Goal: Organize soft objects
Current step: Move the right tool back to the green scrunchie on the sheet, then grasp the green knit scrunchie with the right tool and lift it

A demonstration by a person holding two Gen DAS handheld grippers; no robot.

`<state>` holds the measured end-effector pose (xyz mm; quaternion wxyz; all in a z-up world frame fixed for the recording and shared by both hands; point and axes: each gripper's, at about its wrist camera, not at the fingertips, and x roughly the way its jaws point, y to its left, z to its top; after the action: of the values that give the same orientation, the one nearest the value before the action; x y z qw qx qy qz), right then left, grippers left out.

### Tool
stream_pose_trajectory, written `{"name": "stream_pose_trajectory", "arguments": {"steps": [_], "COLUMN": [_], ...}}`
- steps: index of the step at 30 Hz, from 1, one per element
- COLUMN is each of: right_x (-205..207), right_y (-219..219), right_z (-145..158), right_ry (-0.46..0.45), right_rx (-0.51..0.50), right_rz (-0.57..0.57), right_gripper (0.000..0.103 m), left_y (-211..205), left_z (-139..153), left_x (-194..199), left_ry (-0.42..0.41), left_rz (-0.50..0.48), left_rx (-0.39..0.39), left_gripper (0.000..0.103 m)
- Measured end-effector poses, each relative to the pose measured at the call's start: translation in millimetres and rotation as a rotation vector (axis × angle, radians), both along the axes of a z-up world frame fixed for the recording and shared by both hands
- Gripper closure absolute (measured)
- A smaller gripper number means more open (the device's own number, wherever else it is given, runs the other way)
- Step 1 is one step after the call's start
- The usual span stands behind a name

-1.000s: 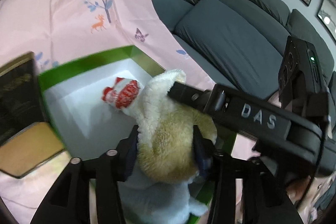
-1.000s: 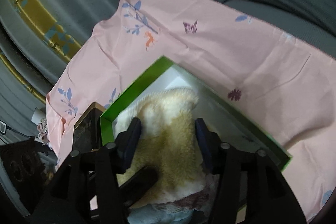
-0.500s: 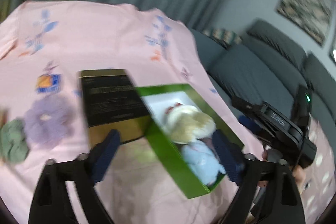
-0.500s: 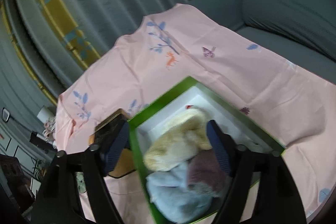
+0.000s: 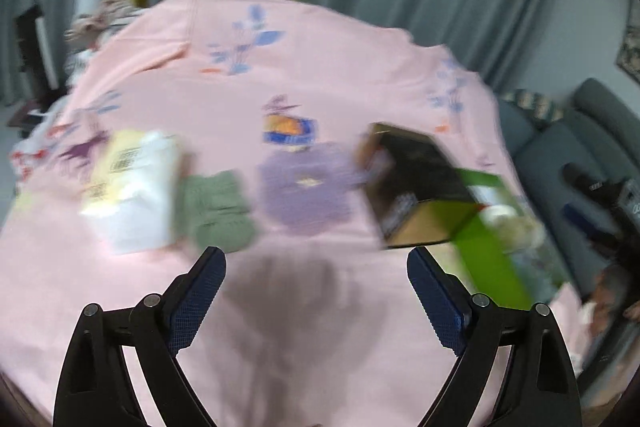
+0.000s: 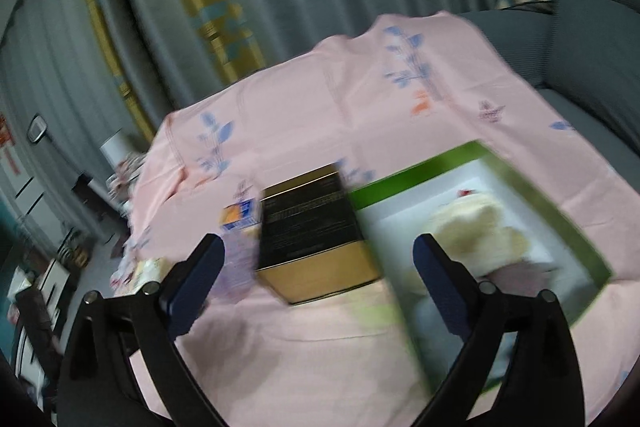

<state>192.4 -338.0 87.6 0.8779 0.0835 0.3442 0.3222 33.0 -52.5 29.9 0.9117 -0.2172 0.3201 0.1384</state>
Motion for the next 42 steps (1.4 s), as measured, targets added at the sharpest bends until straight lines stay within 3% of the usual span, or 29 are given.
{"name": "stream_pose_trajectory", "arguments": {"steps": [4, 9, 11, 13, 18, 22, 24, 26, 29, 31, 33, 36, 42], "right_x": [-17, -33, -42, -52, -57, -48, -45, -46, -45, -44, -45, -45, -58], "right_y": [46, 98, 123, 141, 192, 240, 266, 284, 301, 302, 302, 297, 256], "right_z": [-12, -38, -54, -67, -95, -108, -114, -122, -141, -143, -142, -142, -121], "right_ry": [-0.002, 0.034, 0.045, 0.047, 0.161, 0.192, 0.209, 0.203, 0.206, 0.189, 0.154, 0.141, 0.164], "right_rx": [-0.044, -0.116, -0.198, -0.232, -0.216, -0.256, -0.276, -0.324, -0.413, -0.41, -0.421, -0.441, -0.39], "right_rz": [0.138, 0.232, 0.254, 0.272, 0.351, 0.336, 0.373, 0.407, 0.401, 0.39, 0.39, 0.392, 0.454], "right_gripper": [0.008, 0.008, 0.009, 0.009, 0.017, 0.022, 0.034, 0.038, 0.042, 0.047, 0.078, 0.092, 0.093], "left_y": [36, 72, 78, 82, 98, 111, 119, 122, 127, 129, 129, 127, 120], "left_z": [-39, -78, -77, -72, -71, -69, -65, -63, -63, -63, -63, -62, -67], "left_x": [-12, -32, -35, -39, -45, -52, -58, -62, -65, -65, -66, -64, -58], "left_ry": [0.083, 0.08, 0.069, 0.055, 0.086, 0.123, 0.126, 0.126, 0.131, 0.133, 0.127, 0.119, 0.122], "left_rz": [0.06, 0.103, 0.112, 0.136, 0.194, 0.217, 0.263, 0.292, 0.288, 0.281, 0.28, 0.263, 0.236], "left_rx": [0.027, -0.153, -0.17, -0.137, -0.101, -0.056, -0.005, 0.025, 0.015, -0.003, -0.011, -0.007, -0.045], "left_gripper": [0.011, 0.011, 0.011, 0.011, 0.011, 0.011, 0.011, 0.011, 0.011, 0.011, 0.011, 0.011, 0.011]}}
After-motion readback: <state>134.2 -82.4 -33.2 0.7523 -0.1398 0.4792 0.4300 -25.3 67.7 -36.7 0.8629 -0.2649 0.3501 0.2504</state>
